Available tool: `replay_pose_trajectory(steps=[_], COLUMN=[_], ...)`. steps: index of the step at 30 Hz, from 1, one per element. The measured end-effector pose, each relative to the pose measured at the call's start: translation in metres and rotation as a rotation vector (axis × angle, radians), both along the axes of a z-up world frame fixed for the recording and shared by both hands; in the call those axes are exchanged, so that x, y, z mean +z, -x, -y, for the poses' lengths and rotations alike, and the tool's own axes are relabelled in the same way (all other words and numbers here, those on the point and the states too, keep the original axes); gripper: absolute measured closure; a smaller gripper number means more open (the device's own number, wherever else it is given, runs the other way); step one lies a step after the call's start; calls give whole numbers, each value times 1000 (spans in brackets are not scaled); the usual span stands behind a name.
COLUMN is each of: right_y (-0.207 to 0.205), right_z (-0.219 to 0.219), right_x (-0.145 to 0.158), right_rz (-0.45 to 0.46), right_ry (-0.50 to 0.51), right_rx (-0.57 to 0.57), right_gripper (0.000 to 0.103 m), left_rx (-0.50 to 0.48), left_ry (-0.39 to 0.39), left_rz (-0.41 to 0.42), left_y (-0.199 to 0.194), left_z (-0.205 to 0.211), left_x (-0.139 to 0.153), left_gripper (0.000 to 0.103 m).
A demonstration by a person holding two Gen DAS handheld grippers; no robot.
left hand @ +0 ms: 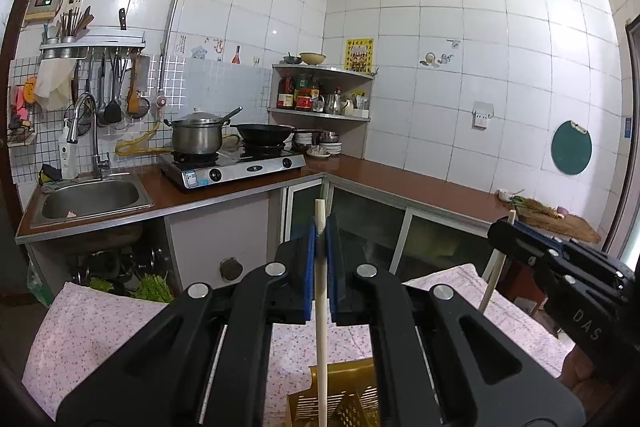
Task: Organize utensils
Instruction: 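Drop both chopsticks into the yellow basket by opening both tools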
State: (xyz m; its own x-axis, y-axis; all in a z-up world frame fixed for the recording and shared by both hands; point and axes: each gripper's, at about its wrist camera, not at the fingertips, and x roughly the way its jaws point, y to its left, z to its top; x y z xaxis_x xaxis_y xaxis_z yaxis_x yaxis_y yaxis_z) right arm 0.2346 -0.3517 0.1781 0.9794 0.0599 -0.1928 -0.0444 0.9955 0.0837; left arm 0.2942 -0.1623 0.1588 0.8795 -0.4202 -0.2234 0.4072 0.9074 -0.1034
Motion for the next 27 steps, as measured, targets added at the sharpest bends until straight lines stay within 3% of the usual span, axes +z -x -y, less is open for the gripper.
replay_pose_trajectory(steps=[9, 13, 21, 27], right_y=[-16, -18, -1, 27], right_z=[4, 11, 19, 39], right_x=[-24, -28, -20, -21], right_rz=[-81, -93, -67, -76], right_ry=[-27, -44, -41, -32], right_rx=[7, -14, -28, -70], right_gripper=[96, 85, 82, 82], left_rx=[8, 18, 54, 98], left_ry=[7, 27, 30, 21], left_rz=[-99, -167, -150, -110], left_y=[-19, -32, -22, 12], left_z=[-5, -12, -32, -61], left_x=[-30, -43, -37, -27], left_gripper=[99, 81, 79, 76])
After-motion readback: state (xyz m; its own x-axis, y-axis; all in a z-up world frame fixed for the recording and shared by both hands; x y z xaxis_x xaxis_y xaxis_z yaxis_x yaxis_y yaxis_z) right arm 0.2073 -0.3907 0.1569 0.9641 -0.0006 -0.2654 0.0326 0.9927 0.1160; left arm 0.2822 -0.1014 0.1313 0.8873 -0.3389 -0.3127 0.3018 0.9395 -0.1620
